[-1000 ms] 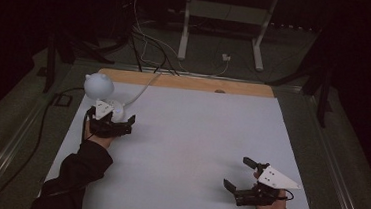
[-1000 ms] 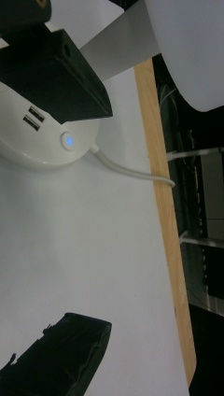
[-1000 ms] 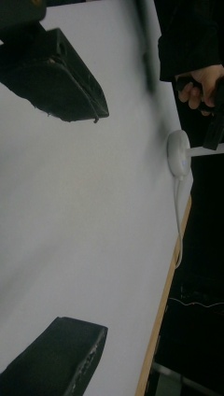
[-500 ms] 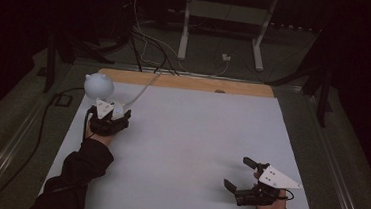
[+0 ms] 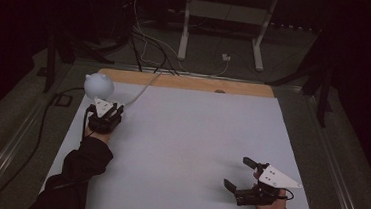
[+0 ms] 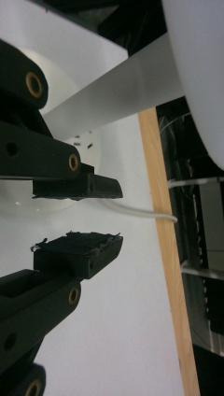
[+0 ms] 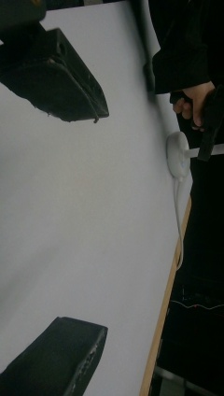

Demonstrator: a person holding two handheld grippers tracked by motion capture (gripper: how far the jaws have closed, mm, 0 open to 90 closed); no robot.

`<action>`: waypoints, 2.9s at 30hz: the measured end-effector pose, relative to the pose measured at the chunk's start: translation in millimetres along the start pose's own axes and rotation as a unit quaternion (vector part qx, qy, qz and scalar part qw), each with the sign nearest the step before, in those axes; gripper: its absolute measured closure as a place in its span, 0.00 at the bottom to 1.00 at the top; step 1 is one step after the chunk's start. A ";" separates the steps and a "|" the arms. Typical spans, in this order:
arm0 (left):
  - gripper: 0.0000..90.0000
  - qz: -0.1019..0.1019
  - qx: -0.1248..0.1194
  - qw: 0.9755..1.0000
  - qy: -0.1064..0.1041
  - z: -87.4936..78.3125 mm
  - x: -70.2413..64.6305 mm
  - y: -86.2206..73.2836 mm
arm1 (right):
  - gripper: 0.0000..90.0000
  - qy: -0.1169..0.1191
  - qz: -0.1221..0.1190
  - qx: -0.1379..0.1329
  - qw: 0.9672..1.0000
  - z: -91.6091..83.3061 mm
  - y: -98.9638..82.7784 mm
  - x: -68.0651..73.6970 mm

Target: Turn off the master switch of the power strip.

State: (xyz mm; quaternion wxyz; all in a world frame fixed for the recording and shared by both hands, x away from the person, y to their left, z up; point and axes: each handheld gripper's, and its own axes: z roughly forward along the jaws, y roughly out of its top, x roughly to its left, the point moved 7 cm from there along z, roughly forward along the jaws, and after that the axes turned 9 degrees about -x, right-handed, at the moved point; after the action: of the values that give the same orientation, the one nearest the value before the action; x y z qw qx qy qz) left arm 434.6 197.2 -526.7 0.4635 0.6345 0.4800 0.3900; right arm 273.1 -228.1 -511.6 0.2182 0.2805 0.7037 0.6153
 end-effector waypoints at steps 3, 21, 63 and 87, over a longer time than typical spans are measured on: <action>0.86 -0.003 0.006 1.000 -0.001 1.8 1.3 -1.8 | 0.00 0.000 0.000 0.000 1.000 -0.1 0.1 0.0; 1.00 0.047 0.029 0.998 0.024 17.6 8.1 -16.9 | 0.00 0.000 -0.002 0.002 1.000 0.0 -0.7 0.0; 1.00 0.126 0.070 0.988 0.061 35.9 5.4 -29.7 | 0.00 0.000 -0.008 0.010 1.000 0.5 -2.4 1.2; 1.00 0.126 0.085 0.988 0.039 36.7 7.2 -28.0 | 0.00 -0.001 -0.007 0.014 1.000 2.2 -3.7 1.6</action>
State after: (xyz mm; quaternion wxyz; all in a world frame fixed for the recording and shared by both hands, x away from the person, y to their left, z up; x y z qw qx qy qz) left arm 463.9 199.4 -563.0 0.3362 0.7112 0.4454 0.4275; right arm 272.9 -225.7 -515.5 0.2191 0.2788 0.7140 0.6038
